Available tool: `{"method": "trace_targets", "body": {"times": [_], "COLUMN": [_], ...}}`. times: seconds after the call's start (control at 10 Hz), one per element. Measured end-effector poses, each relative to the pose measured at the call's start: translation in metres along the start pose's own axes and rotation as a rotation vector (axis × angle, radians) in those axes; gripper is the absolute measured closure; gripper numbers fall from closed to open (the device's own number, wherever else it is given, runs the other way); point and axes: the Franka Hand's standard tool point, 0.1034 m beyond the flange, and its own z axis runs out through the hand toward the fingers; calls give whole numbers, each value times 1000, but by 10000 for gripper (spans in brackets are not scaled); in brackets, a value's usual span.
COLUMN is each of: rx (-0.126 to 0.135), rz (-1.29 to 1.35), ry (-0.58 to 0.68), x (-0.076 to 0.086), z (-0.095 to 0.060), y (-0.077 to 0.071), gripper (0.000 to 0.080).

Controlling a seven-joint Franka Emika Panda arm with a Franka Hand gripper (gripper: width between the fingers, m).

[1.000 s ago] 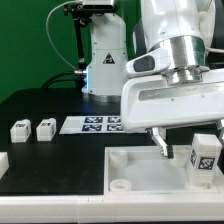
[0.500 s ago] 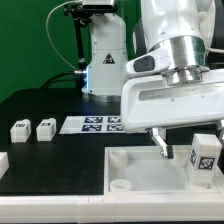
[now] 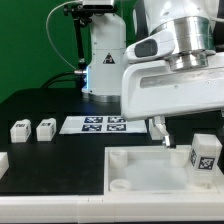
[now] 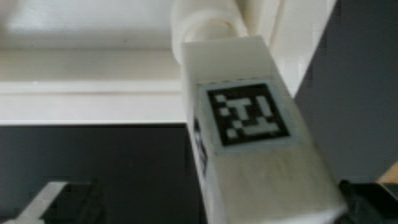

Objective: Assemble one leg

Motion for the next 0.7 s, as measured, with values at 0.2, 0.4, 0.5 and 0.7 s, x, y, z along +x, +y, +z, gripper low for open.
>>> {"method": "trace_targets", "body": {"times": [0.2, 0.4, 0.5, 0.7], "rx": [20, 38, 44, 38], "rz": [12, 31, 28, 4], "ry": [-208, -398, -432, -367], "x": [1, 2, 8, 6], "z": [2, 1, 2, 10], "y": [-2, -9, -8, 7], "gripper": [151, 151, 151, 151]}}
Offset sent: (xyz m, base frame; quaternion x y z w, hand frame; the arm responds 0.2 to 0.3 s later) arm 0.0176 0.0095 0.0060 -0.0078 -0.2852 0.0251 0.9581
